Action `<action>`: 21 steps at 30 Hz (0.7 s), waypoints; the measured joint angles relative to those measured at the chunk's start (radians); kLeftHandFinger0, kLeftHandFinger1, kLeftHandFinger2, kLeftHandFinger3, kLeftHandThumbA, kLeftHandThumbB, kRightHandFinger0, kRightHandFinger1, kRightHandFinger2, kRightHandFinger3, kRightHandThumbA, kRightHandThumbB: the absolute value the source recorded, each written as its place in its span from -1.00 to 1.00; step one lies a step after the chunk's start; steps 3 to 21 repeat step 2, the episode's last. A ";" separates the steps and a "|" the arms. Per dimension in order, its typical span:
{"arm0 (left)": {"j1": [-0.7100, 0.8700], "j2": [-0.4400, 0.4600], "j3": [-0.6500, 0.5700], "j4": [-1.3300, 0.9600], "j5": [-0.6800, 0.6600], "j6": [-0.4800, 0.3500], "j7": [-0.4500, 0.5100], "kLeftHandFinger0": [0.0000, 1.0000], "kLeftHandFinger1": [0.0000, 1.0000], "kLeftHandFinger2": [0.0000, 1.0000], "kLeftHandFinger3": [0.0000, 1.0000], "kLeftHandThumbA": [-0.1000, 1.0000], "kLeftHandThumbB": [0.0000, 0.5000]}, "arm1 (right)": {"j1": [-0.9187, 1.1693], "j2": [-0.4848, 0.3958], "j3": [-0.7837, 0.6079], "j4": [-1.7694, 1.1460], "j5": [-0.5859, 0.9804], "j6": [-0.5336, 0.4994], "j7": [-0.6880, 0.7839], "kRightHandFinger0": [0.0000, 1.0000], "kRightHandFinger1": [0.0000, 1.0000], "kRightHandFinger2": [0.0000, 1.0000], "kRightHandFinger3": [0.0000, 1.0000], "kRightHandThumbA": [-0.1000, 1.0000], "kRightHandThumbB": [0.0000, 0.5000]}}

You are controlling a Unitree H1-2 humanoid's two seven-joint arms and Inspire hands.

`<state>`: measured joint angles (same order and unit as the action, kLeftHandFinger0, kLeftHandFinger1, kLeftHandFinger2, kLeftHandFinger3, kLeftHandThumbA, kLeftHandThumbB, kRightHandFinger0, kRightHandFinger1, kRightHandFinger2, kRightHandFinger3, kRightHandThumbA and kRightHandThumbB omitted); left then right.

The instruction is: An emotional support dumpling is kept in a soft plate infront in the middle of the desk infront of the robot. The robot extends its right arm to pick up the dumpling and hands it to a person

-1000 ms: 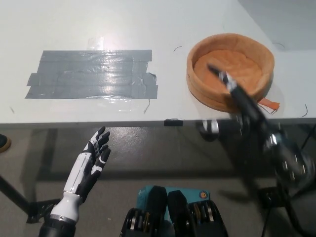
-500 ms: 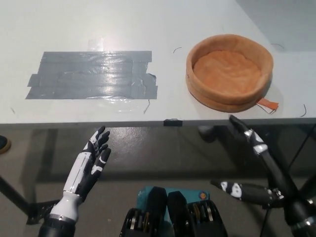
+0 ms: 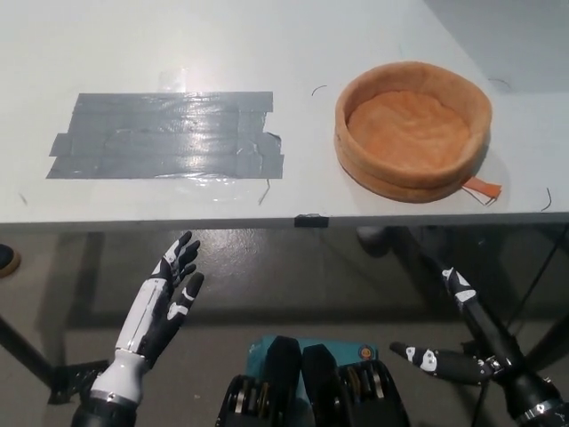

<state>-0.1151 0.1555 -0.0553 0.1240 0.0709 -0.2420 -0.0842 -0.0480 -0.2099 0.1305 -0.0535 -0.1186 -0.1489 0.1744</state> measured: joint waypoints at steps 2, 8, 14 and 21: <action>0.002 0.000 0.000 -0.001 0.000 0.000 0.000 1.00 1.00 1.00 1.00 0.68 0.39 | 0.001 0.000 0.000 0.000 0.003 0.000 0.001 1.00 1.00 1.00 1.00 0.77 0.12; 0.002 0.000 0.000 -0.001 0.000 0.000 0.000 1.00 1.00 1.00 1.00 0.68 0.39 | 0.001 0.000 0.000 0.000 0.003 0.000 0.001 1.00 1.00 1.00 1.00 0.77 0.12; 0.002 0.000 0.000 -0.001 0.000 0.000 0.000 1.00 1.00 1.00 1.00 0.68 0.39 | 0.001 0.000 0.000 0.000 0.003 0.000 0.001 1.00 1.00 1.00 1.00 0.77 0.12; 0.002 0.000 0.000 -0.001 0.000 0.000 0.000 1.00 1.00 1.00 1.00 0.68 0.39 | 0.001 0.000 0.000 0.000 0.003 0.000 0.001 1.00 1.00 1.00 1.00 0.77 0.12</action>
